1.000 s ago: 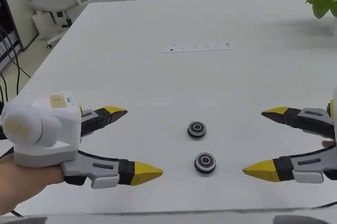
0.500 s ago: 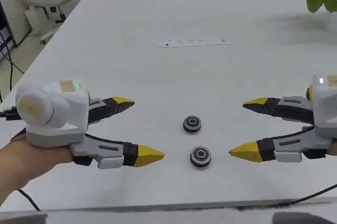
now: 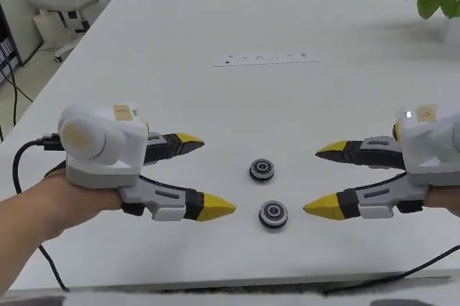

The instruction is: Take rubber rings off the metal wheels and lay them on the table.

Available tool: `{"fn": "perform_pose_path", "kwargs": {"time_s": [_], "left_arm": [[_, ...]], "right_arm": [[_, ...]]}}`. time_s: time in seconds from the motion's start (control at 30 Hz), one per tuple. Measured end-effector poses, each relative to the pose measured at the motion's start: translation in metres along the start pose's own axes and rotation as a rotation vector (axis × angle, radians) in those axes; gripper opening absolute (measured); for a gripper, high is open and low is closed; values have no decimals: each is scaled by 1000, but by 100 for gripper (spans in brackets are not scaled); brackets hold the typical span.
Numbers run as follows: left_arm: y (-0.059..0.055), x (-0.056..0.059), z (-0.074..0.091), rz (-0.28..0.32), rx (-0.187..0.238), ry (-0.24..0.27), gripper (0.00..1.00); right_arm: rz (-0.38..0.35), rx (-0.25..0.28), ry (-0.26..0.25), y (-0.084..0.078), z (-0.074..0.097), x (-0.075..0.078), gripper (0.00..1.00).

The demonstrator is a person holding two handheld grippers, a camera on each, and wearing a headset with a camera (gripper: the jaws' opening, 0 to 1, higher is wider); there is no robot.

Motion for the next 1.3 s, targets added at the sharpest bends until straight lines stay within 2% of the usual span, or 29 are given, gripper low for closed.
{"fn": "perform_pose_path", "kwargs": {"time_s": [0.17, 0.4, 0.53, 0.93, 1.3], "left_arm": [[-6, -4, -8, 11, -19, -20, 72], [-14, -6, -20, 32, -31, -50, 69], [-22, -9, -26, 34, -63, -64, 66], [-24, -9, -42, 48, -80, -107, 60], [-25, -4, -62, 53, -94, -151, 53]], "right_arm": [[1, -28, 10, -10, -7, 2, 53], [3, -42, 41, -14, -16, -1, 49], [18, -60, 60, -20, -25, 1, 45], [46, -113, 119, -31, -40, -6, 39], [26, -138, 150, -37, -47, -11, 36]]}}
Point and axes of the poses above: the centre of the closed fingertips' face, and the gripper's own axes: z roughly backward along the fingers, x roughly to its right, y roughly out of its top, the point moved 7 cm from there along z, roughly backward along the fingers, and after that the axes turned 13 degrees about -y, right-handed, at the moved point
